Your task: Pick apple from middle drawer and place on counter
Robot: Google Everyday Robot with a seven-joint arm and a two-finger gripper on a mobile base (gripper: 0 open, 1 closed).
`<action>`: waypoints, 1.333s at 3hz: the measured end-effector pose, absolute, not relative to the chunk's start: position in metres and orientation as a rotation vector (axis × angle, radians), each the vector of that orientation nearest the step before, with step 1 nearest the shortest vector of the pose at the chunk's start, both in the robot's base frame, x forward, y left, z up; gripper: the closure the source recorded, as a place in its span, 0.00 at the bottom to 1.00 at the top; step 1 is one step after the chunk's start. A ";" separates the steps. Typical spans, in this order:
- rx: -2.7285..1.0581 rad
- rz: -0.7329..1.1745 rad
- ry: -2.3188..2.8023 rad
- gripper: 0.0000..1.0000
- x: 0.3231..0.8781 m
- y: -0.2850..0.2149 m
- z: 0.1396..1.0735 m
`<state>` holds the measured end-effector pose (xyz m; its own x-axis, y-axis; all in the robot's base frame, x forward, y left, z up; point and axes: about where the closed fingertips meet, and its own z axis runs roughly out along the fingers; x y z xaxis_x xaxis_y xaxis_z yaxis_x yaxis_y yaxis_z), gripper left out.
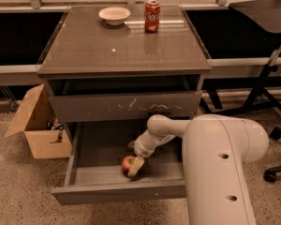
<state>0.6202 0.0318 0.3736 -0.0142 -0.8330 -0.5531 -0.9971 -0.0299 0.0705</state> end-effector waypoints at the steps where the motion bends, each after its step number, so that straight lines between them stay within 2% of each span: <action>1: -1.926 0.644 1.903 0.49 0.618 0.036 0.371; 3: -1.937 0.644 1.797 0.96 0.613 0.033 0.406; 4: -1.942 0.665 1.637 1.00 0.605 0.025 0.457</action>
Offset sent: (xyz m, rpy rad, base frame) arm 0.0013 0.0012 0.0087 0.0058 -0.0275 -0.0037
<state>0.6054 0.0246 0.4572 0.1529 -0.7374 -0.6579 -0.9873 -0.1428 -0.0694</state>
